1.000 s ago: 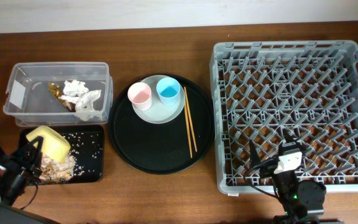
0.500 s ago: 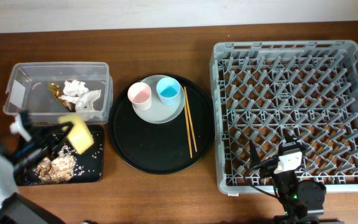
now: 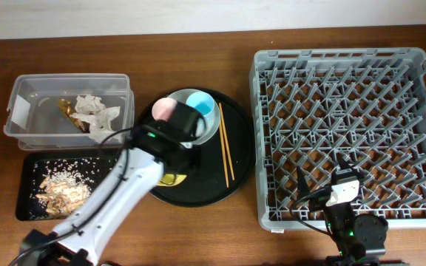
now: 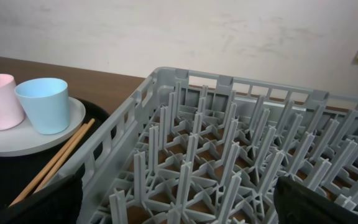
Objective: Sort waste into correct bins and load items into the dishwasher rack
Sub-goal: 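Set the empty yellow bowl back on the round tray, then retract the left arm above the bins and raise the right arm, then lower the right gripper onto the wooden chopsticks and grasp them, then carry the chopsticks with the right gripper into the dish rack, then place the chopsticks upright in the rack and release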
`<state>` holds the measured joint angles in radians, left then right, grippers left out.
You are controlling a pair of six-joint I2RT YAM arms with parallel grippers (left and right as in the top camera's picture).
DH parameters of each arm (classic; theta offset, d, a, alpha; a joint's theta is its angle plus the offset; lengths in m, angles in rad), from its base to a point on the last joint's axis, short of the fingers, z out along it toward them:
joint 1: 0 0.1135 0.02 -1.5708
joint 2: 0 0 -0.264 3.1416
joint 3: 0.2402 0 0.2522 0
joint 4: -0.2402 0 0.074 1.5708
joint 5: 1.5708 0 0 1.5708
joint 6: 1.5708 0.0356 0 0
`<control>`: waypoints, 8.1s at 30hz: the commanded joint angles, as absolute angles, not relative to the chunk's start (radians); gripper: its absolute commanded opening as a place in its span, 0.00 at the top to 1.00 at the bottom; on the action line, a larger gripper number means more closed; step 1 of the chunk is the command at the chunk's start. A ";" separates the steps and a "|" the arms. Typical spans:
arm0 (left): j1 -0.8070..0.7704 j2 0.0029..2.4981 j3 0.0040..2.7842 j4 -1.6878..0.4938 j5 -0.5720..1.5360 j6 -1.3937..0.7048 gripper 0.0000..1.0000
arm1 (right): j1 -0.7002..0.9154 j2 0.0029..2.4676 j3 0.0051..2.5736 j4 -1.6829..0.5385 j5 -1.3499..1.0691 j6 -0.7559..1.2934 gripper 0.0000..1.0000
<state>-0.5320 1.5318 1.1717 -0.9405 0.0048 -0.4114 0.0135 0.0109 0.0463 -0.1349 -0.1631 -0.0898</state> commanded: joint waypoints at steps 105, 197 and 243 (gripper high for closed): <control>0.252 1.477 1.523 -1.225 0.041 -0.523 0.01 | 0.642 1.838 1.221 -0.758 -0.164 0.357 0.68; 0.252 1.477 1.523 -1.225 0.041 -0.523 0.01 | 0.805 1.727 1.151 -0.661 0.294 0.696 0.96; 0.252 1.477 1.523 -1.225 0.041 -0.523 0.01 | 0.694 1.642 1.277 -0.766 0.155 0.363 0.60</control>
<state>0.2493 1.4940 1.5166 -1.2236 0.0383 -0.5243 0.6918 1.5818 1.2755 -0.7750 0.1188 0.3630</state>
